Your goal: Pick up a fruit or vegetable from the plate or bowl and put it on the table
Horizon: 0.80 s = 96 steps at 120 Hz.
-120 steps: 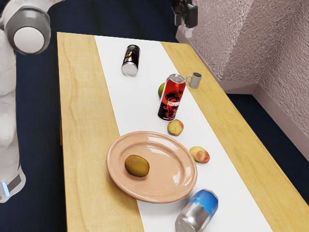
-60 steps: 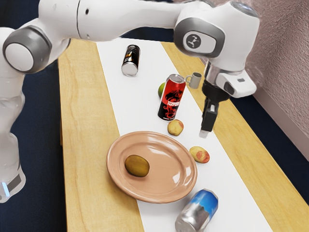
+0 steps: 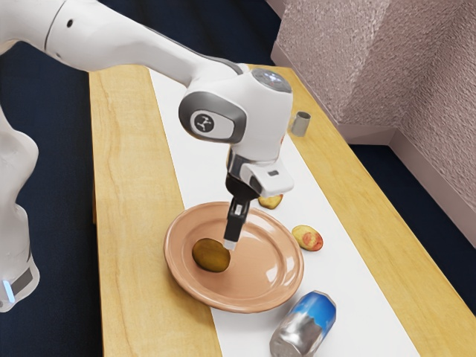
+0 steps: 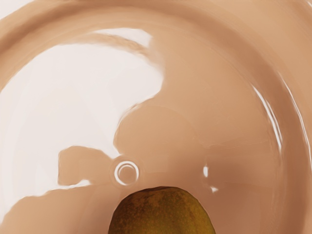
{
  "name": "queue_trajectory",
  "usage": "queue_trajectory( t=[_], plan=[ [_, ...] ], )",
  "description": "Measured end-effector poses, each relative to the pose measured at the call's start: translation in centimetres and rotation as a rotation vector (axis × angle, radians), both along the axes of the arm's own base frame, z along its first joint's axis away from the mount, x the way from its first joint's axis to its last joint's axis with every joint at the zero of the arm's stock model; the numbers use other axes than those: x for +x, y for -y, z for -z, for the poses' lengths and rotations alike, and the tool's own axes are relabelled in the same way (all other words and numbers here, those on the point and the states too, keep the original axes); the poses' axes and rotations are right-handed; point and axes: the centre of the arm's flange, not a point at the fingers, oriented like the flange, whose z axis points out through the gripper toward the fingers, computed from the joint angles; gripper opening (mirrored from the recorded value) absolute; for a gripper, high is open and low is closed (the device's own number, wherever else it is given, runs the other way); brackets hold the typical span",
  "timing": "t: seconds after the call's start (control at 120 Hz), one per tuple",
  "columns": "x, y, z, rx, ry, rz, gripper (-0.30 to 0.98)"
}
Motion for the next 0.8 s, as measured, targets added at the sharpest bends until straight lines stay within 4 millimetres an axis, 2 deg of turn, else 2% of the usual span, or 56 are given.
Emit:
queue_trajectory(
  t=[0.183, 0.458, 0.8],
  plan=[
    [-0.7, -0.5, 2.4, -0.010, -0.003, -0.008, 0.69],
    [-1.3, -0.8, 2.9, -0.016, 0.012, -0.008, 0.69],
    [-1.7, -2.3, 5.6, 0.002, -0.034, -0.029, 0.69]
  ],
)
